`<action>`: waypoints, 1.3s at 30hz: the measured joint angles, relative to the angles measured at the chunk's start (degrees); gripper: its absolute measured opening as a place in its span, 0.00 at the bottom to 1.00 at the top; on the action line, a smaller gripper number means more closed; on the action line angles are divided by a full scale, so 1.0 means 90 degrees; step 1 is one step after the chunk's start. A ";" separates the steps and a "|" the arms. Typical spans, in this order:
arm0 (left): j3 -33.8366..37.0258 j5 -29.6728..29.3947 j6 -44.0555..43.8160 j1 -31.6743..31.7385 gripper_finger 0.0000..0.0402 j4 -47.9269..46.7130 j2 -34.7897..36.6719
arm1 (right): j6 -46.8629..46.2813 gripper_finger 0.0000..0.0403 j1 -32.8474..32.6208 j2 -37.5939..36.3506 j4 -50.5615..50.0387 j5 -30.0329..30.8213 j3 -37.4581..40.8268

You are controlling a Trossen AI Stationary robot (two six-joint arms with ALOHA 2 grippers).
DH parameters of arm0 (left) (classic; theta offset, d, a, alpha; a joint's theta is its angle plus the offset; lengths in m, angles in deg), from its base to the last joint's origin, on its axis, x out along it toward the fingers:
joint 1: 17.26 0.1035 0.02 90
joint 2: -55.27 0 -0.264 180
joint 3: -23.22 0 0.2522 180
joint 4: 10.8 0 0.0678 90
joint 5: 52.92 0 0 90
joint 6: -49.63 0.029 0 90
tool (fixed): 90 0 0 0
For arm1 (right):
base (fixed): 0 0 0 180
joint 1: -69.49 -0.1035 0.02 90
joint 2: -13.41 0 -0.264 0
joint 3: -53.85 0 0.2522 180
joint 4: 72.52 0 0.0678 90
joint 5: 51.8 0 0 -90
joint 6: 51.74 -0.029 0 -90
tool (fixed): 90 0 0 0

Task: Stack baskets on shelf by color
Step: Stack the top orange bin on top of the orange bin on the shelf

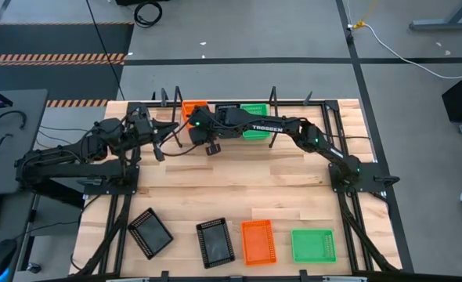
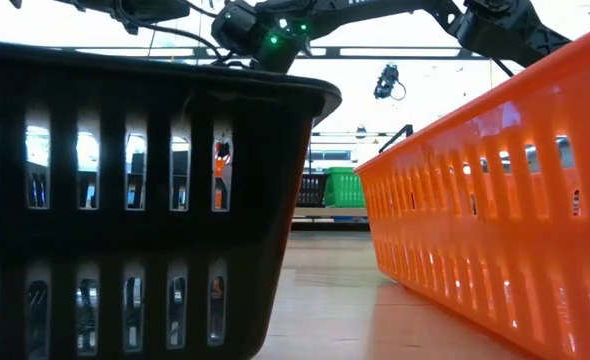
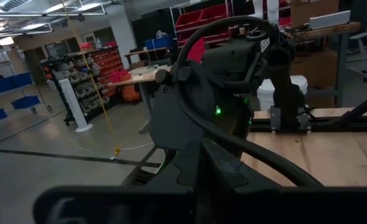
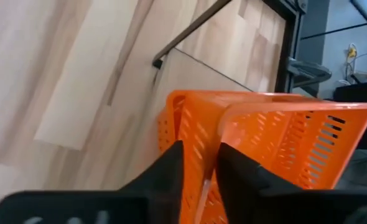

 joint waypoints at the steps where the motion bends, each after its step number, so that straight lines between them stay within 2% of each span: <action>1: 0.0000 0.0002 0.0000 0.0000 0.06 -0.0009 0.0002 | -0.0079 0.28 0.0000 0.0000 0.0059 -0.0005 0.0001; 9: -0.0005 0.0000 0.0000 0.0002 0.08 -0.0044 0.0002 | -0.0518 0.49 -0.0034 -0.0050 0.0428 -0.0053 -0.0002; 12: -0.0005 0.0001 0.0001 0.0000 0.06 -0.0044 0.0002 | -0.0611 0.53 -0.0043 -0.0023 0.0397 -0.0037 -0.0004; 14: -0.0005 0.0017 0.0002 0.0000 0.06 -0.0061 0.0002 | -0.0502 0.53 -0.0082 0.0037 0.0314 0.0235 -0.0005; 17: -0.0005 0.0000 -0.0002 0.0002 0.06 -0.0052 0.0000 | -0.0090 0.48 -0.0180 0.0085 0.0236 0.0661 -0.0002; 19: -0.0005 0.0002 -0.0007 0.0002 0.07 -0.0033 0.0002 | 0.0125 0.41 -0.0221 0.0083 0.0312 0.0732 -0.0005; 25: -0.0005 -0.0002 -0.0005 0.0002 0.08 -0.0035 0.0000 | 0.0464 0.05 -0.0227 0.0080 0.0201 0.0751 -0.0005; 39: -0.0005 0.0000 0.0000 0.0002 0.08 -0.0032 0.0000 | 0.0907 0.03 -0.0233 0.0066 0.0037 0.0947 -0.0005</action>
